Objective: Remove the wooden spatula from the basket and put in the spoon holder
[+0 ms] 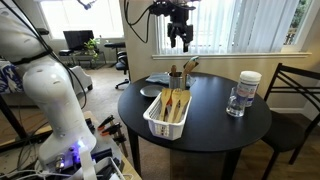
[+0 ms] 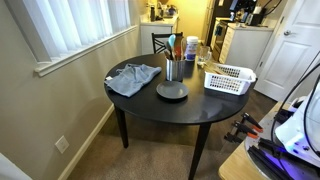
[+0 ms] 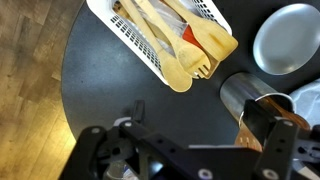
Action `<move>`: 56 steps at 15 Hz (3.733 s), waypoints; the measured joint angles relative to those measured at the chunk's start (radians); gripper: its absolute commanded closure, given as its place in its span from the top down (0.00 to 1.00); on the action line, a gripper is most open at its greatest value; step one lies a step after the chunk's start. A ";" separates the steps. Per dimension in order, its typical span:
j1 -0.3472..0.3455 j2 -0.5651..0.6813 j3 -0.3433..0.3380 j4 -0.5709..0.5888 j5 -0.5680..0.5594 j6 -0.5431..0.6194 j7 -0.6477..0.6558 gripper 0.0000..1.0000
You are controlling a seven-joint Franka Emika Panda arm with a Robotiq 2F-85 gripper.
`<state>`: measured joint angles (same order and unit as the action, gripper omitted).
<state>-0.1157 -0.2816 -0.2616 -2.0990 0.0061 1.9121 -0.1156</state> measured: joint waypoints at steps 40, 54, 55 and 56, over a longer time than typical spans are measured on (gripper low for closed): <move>0.019 0.373 0.145 0.209 0.001 -0.102 0.378 1.00; 0.117 0.471 0.171 0.142 -0.120 -0.003 0.819 1.00; 0.120 0.478 0.171 0.132 -0.127 0.003 0.840 1.00; 0.123 0.483 0.172 0.120 -0.130 0.010 0.856 1.00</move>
<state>0.0075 0.2015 -0.0900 -1.9793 -0.1236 1.9220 0.7406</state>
